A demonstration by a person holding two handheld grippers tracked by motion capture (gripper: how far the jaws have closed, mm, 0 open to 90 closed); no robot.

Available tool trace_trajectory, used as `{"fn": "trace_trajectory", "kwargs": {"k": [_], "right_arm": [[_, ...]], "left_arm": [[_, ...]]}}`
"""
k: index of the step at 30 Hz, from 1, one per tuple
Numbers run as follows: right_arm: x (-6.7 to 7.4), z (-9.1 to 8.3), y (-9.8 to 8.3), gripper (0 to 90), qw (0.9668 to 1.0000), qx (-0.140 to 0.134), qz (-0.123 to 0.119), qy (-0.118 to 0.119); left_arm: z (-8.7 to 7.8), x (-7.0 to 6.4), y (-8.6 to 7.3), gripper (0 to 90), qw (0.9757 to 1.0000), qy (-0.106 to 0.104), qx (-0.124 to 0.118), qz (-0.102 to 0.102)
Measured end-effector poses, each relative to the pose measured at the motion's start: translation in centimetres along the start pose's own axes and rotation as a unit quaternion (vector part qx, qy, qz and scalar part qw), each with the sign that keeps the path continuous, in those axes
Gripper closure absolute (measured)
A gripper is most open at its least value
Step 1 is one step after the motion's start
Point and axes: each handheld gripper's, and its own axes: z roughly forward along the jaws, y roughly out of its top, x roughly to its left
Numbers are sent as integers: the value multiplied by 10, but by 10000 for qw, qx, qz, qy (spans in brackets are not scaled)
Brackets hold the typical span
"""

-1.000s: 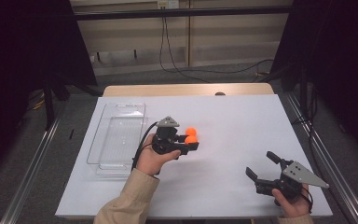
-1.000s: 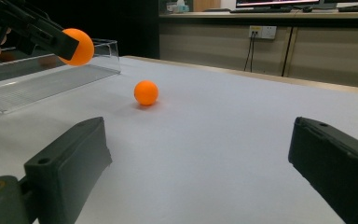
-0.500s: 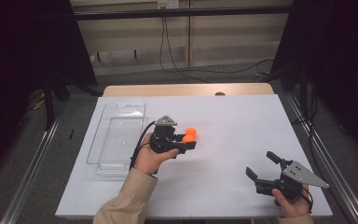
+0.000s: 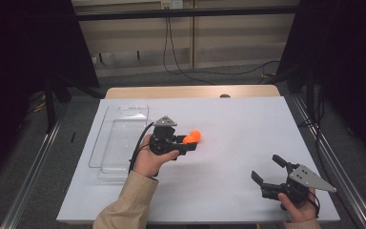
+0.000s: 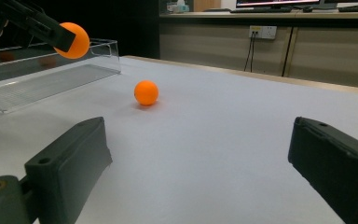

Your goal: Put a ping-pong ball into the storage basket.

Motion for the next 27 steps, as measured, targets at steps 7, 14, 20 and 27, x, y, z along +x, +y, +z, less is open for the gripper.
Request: {"fn": "trace_trajectory", "kwargs": {"k": [7,14,20,27], "right_arm": [[0,0,0,44,10000,1,2,5],[0,0,0,44,10000,4,1,5],[0,0,0,44,10000,5,2,3],[0,0,0,45,10000,4,-3,7]], "left_arm": [[-4,3,1,508,10000,-8,-43,-83],[-9,6,1,508,9999,21,-64,-105],[-12,8,2,508,9999,38,-62,-154],[-16,11,2,508,9997,70,-104,-196]]}}
